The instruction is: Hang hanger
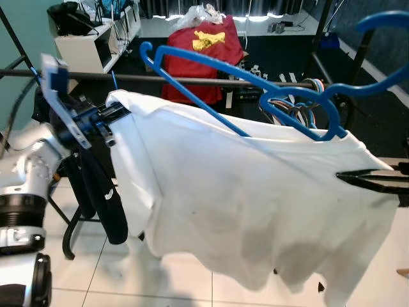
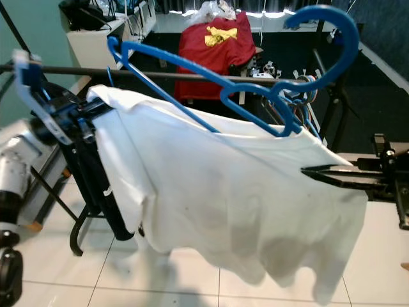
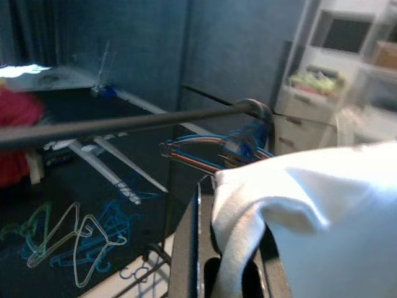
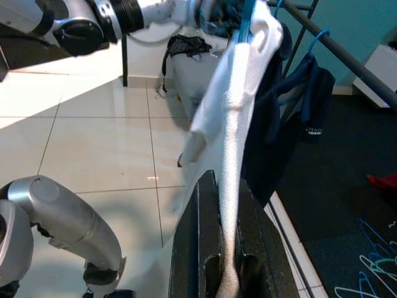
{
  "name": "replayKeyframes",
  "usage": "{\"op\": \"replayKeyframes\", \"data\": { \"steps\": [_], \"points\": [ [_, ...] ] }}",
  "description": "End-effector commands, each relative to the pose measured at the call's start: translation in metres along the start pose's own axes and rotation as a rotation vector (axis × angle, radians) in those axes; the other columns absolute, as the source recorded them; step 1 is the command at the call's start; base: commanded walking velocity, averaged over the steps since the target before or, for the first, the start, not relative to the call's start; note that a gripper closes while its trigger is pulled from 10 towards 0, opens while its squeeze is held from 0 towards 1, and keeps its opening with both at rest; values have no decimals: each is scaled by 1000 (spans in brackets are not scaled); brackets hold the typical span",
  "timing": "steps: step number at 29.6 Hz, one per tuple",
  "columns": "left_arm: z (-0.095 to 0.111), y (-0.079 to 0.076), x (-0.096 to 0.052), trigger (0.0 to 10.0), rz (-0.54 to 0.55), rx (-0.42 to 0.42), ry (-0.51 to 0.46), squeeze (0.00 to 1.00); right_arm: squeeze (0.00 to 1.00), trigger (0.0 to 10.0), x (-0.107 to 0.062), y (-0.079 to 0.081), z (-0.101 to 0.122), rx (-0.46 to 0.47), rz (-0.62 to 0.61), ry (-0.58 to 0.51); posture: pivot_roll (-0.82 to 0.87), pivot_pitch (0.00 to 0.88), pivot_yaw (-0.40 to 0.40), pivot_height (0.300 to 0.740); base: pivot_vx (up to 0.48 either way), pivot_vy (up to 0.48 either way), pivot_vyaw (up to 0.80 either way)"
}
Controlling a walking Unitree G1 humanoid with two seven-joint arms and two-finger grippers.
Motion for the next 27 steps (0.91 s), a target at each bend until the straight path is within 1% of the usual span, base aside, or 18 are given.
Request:
{"op": "replayKeyframes", "data": {
  "steps": [1,3,4,5,6,7,8,9,10,11,12,13,14,15,19,20,22,27],
  "points": [
    [-9,18,-8,2824,155,-62,3,0,0,0,-3,2,9,-37,4,-33,-83,85,24,740,0,0,0],
    [-9,18,-8,2824,155,-62,3,0,0,0,-3,2,9,-37,4,-33,-83,85,24,740,0,0,0],
    [-14,14,-6,4902,139,-102,0,0,0,0,-3,0,9,-39,-10,-32,-85,88,24,740,0,0,0],
    [-22,-6,-6,10000,-12,-90,38,0,0,0,-1,-3,6,-33,-31,-15,-85,89,23,740,0,0,0],
    [-22,-6,-6,10000,-12,-90,38,0,0,0,-1,-3,6,-33,-31,-15,-85,89,23,740,0,0,0],
    [-29,-29,-9,10000,-174,-40,81,0,0,0,0,-5,1,-20,-41,10,-85,91,20,740,0,0,0],
    [-29,-29,-9,10000,-174,-40,81,0,0,0,0,-5,1,-20,-41,10,-85,91,20,740,0,0,0],
    [-39,-53,-15,10000,-341,-17,133,0,0,0,3,-5,-10,2,-46,79,-84,93,18,740,0,0,0],
    [-39,-53,-15,10000,-341,-17,133,0,0,0,3,-5,-10,2,-46,79,-84,93,18,740,0,0,0],
    [-46,-72,-23,10000,-473,-27,190,1000,0,0,6,-5,-26,30,-44,173,-87,95,16,740,0,0,0],
    [-46,-72,-23,10000,-473,-27,190,1000,0,0,6,-5,-26,30,-44,173,-87,95,16,740,0,0,0],
    [-51,-86,-33,10000,-583,-28,253,1000,0,0,8,-4,-42,56,-36,258,-90,94,14,740,0,0,0],
    [-51,-86,-33,10000,-583,-28,253,1000,0,0,8,-4,-42,56,-36,258,-90,94,14,740,0,0,0],
    [-55,-92,-42,10000,-647,-14,325,1000,0,0,11,-3,-54,78,-23,315,-88,95,12,740,0,0,0],
    [-57,-87,-55,10000,-687,58,443,1000,0,0,18,-2,-64,96,4,336,-84,93,11,740,0,0,0],
    [-57,-87,-55,10000,-687,58,443,1000,0,0,18,-2,-64,96,4,336,-84,93,11,740,0,0,0],
    [-40,-80,-50,10000,-649,151,396,1000,0,0,25,0,-70,105,42,345,-81,91,10,740,0,0,0],
    [-21,-87,-36,10000,-651,178,283,1000,0,0,32,2,-77,111,81,365,-82,88,13,740,0,0,0]
  ]
}}
Point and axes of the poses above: a point about 5 cm out from each wrist's last joint towards the gripper, its own x axis pointing out of the wrist towards the gripper, its own z axis along the axis of the wrist's last joint, y = z × x, the point moved 2 cm from there along x, pointing out of the wrist towards the gripper, and after that the axes turned 4 degrees about -x, right-handed, at the moved point
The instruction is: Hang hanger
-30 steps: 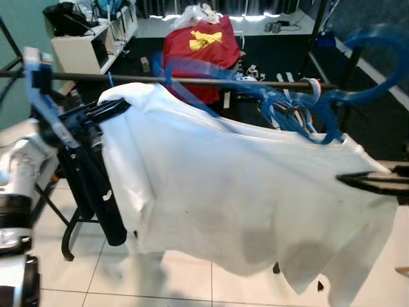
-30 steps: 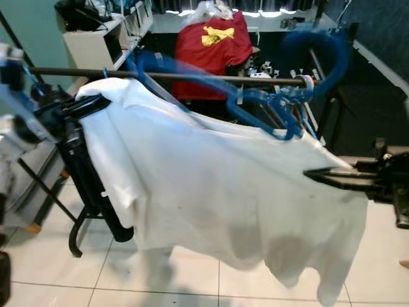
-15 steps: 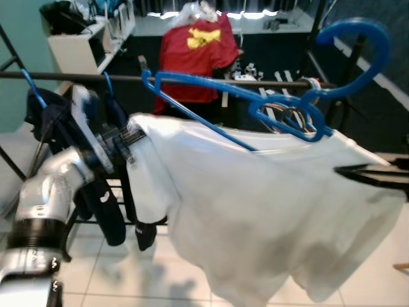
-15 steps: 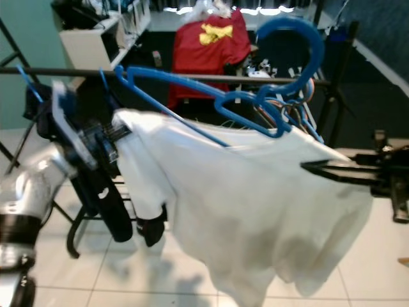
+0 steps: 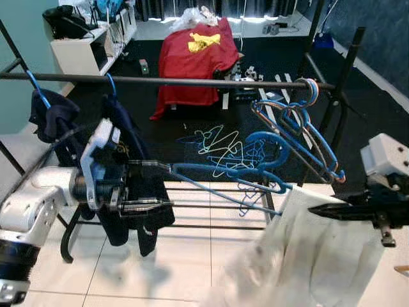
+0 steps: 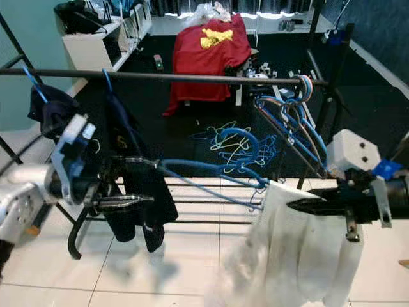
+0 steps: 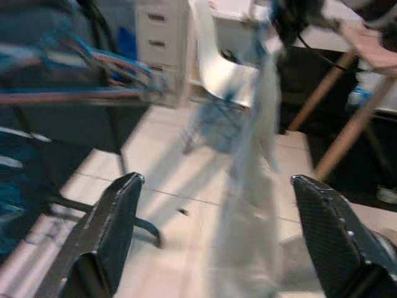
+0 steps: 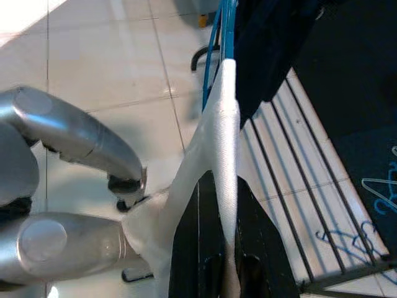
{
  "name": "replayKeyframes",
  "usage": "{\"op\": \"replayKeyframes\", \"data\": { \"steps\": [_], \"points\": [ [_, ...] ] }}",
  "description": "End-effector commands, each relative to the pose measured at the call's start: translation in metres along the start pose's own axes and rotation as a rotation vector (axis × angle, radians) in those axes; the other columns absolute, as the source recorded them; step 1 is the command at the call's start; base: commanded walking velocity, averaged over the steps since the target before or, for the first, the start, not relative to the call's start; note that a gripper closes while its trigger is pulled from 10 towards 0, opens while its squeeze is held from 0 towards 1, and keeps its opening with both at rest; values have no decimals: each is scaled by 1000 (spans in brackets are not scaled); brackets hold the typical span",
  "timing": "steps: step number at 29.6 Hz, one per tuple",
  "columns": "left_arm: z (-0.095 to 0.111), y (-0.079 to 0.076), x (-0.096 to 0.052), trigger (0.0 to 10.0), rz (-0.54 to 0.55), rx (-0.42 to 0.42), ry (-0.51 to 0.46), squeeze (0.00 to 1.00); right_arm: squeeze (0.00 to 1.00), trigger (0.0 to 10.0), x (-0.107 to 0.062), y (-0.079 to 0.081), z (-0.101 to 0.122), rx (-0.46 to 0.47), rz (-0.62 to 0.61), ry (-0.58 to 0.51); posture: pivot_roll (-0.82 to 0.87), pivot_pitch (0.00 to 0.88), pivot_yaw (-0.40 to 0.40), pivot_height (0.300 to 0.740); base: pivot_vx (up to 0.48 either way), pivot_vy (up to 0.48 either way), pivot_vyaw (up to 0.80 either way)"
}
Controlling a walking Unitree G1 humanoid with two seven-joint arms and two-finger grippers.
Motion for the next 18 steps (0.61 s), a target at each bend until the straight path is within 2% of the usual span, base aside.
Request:
{"op": "replayKeyframes", "data": {
  "steps": [1,5,9,11,12,13,15,16,18],
  "points": [
    [7,-1,3,10000,-6,24,-31,1000,0,0,3,0,1,-19,14,-2,-82,88,13,740,0,0,0],
    [16,-6,45,10000,-20,62,-128,1000,0,0,21,-5,3,-70,66,25,-85,80,17,740,0,0,0],
    [13,-7,55,10000,-27,52,-124,1000,0,0,24,-11,4,-90,62,33,-84,77,18,740,0,0,0],
    [-2,-15,65,10000,-87,17,-46,1000,0,0,28,-19,7,-111,45,32,-79,74,21,740,0,0,0],
    [-2,-15,65,10000,-87,17,-46,1000,0,0,28,-19,7,-111,45,32,-79,74,21,740,0,0,0],
    [-8,-19,68,10000,-110,8,-19,655,0,0,30,-22,9,-119,34,31,-79,74,21,740,0,0,0],
    [-12,-22,71,10000,-123,6,-5,655,0,0,31,-25,9,-124,28,32,-76,70,27,740,0,0,0],
    [-15,-21,73,10000,-111,13,10,0,0,0,33,-27,10,-126,17,26,-76,68,25,740,0,0,0],
    [-19,-19,73,10000,-94,25,35,0,0,0,35,-29,12,-132,15,16,-74,67,24,740,0,0,0]
  ]
}}
Point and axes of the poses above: a point about 5 cm out from each wrist's last joint towards the gripper, its own x axis pointing out of the wrist towards the gripper, its own z axis along the axis of the wrist's last joint, y = z × x, the point moved 2 cm from there along x, pointing out of the wrist towards the gripper, and after that the axes turned 4 degrees about -x, right-handed, at the moved point
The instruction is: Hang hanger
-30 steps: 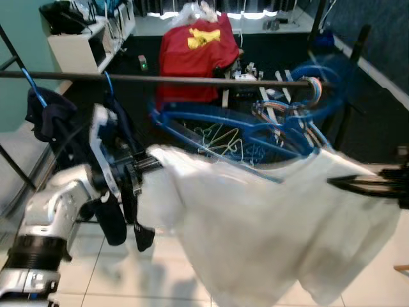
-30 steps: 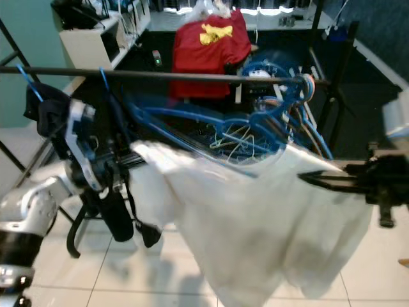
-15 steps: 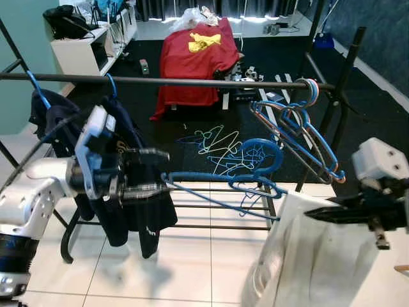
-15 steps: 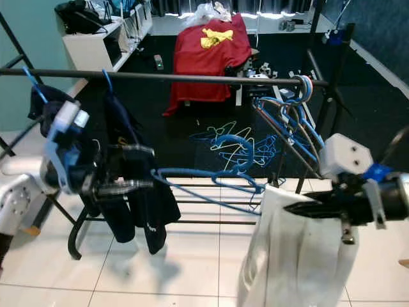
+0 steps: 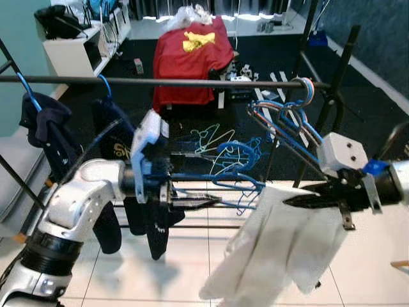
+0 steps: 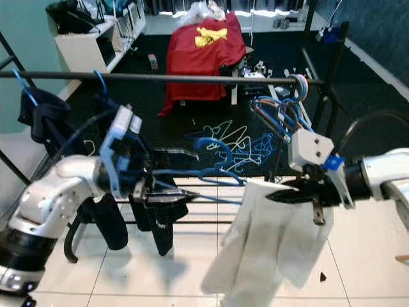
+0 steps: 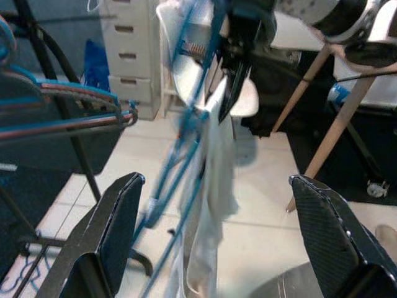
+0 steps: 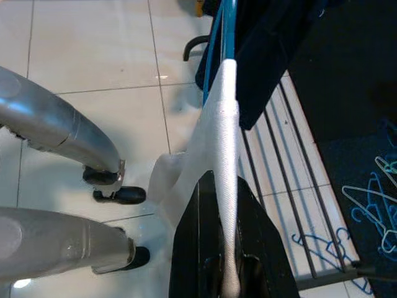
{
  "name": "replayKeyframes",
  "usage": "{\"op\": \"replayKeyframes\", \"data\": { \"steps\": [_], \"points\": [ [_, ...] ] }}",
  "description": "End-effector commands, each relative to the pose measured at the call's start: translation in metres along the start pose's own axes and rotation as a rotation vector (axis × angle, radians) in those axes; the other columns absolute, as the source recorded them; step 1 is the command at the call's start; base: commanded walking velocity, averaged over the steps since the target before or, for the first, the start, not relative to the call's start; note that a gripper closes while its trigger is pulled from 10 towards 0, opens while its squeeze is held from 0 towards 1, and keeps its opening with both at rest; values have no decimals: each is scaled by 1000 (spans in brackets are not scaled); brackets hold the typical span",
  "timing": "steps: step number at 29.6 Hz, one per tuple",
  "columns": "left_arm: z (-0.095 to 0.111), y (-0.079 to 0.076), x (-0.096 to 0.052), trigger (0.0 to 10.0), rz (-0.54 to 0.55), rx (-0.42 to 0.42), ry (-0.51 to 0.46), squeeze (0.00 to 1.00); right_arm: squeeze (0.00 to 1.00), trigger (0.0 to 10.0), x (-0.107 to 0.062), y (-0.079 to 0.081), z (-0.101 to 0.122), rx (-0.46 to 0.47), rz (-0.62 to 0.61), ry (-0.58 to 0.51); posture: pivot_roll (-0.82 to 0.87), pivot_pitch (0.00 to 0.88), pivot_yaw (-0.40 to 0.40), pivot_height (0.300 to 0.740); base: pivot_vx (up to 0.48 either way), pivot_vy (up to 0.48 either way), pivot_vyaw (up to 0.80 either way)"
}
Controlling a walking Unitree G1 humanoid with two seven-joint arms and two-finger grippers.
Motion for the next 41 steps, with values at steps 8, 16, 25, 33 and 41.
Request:
{"op": "replayKeyframes", "data": {
  "steps": [8,16,25,33,41],
  "points": [
    [-10,18,-7,10000,158,58,88,0,0,0,6,-5,13,-45,14,-48,-71,61,24,740,0,0,0],
    [-9,28,-2,10000,255,60,63,0,0,0,12,-9,11,-56,38,-31,-69,56,14,740,0,0,0],
    [-12,10,11,4902,140,17,45,0,0,0,17,-9,10,-58,53,-23,-66,60,13,740,0,0,0],
    [-14,-6,21,0,30,0,48,0,0,0,18,-11,12,-66,50,-27,-68,62,15,740,0,0,0],
    [-15,0,21,0,82,24,61,0,0,0,16,-12,18,-76,44,-59,-71,64,14,740,0,0,0]
  ]
}}
Point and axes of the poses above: a point about 5 cm out from each wrist's last joint towards the gripper, its own x axis pointing out of the wrist towards the gripper, its own z axis along the axis of the wrist's last joint, y = z × x, the point moved 2 cm from there along x, pointing out of the wrist towards the gripper, and after that the axes turned 4 degrees about -x, right-handed, at the moved point
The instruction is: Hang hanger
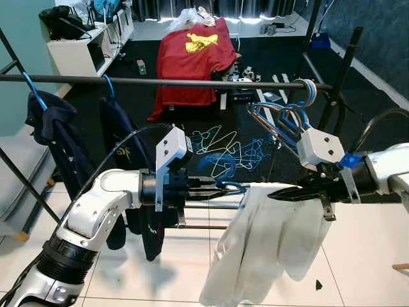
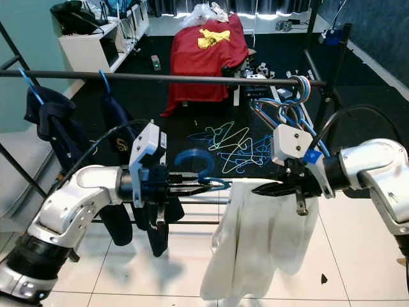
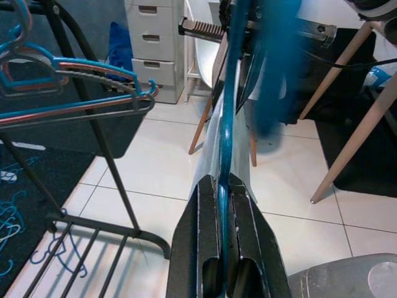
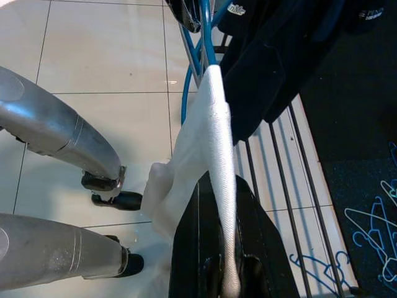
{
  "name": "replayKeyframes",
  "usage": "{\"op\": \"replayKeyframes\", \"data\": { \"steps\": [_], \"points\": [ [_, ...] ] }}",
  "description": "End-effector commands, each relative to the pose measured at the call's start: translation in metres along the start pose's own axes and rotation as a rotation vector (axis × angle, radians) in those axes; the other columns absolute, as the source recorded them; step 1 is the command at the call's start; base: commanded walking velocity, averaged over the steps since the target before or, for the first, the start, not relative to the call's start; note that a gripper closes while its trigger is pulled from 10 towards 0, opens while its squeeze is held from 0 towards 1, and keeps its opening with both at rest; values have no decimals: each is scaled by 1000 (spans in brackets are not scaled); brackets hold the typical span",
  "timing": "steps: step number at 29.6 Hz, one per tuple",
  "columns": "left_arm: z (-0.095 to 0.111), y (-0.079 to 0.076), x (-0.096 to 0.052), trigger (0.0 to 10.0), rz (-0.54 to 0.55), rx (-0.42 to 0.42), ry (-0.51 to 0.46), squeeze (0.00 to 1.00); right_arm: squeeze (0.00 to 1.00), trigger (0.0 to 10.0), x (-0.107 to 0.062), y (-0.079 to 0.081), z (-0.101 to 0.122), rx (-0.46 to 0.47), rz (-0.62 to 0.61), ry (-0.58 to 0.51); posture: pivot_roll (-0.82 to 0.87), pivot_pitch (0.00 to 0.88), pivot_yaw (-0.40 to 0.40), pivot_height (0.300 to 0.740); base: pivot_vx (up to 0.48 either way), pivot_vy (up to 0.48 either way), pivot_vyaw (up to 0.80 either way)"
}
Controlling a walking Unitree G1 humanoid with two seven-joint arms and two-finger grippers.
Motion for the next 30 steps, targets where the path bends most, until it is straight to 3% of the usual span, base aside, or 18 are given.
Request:
{"op": "replayKeyframes", "data": {
  "steps": [1,7,8,10,11,12,13,17,23,27,30],
  "points": [
    [-1,2,2,0,13,13,18,0,0,0,-1,-3,11,-33,-12,-39,-71,64,14,740,0,0,0],
    [-1,7,-3,0,48,19,22,0,0,0,-3,-5,15,-47,-35,-76,-73,67,14,740,0,0,0],
    [0,9,-5,0,57,18,17,0,0,10000,-5,-8,19,-34,-56,-116,-73,67,13,740,0,0,0],
    [1,10,-6,0,62,17,11,0,0,10000,-6,-9,22,-30,-66,-147,-73,67,13,740,0,0,0],
    [2,11,-7,0,70,15,4,0,816,10000,-8,-8,25,-34,-58,-174,-75,68,12,740,0,0,0],
    [2,11,-7,0,70,15,4,0,816,10000,-8,-8,25,-34,-58,-174,-75,68,12,740,0,0,0],
    [3,12,-7,0,75,13,-3,0,1000,10000,-9,-7,28,-36,-62,-197,-75,69,12,740,0,0,0],
    [12,14,-15,0,78,-7,-75,0,1000,10000,-26,-8,34,-36,-97,-272,-81,72,9,740,0,0,0],
    [20,19,-28,0,89,-3,-110,0,1000,10000,-47,-5,36,-17,-115,-310,-84,77,4,740,0,0,0],
    [30,21,-44,0,89,8,-146,0,1000,10000,-71,2,21,27,-156,-251,-86,82,-2,740,0,0,0],
    [40,15,-56,353,27,9,-188,0,1000,10000,-87,6,14,50,-216,-237,-92,86,0,740,0,0,0]
  ]
}}
Point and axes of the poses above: a point about 5 cm out from each wrist's last joint towards the gripper, its own x axis pointing out of the wrist towards the gripper, its own z axis along the axis of the wrist's last joint, y = z × x, the point moved 2 cm from there along x, pointing out of the wrist towards the gripper, and after that the axes turned 4 degrees about -x, right-handed, at the moved point
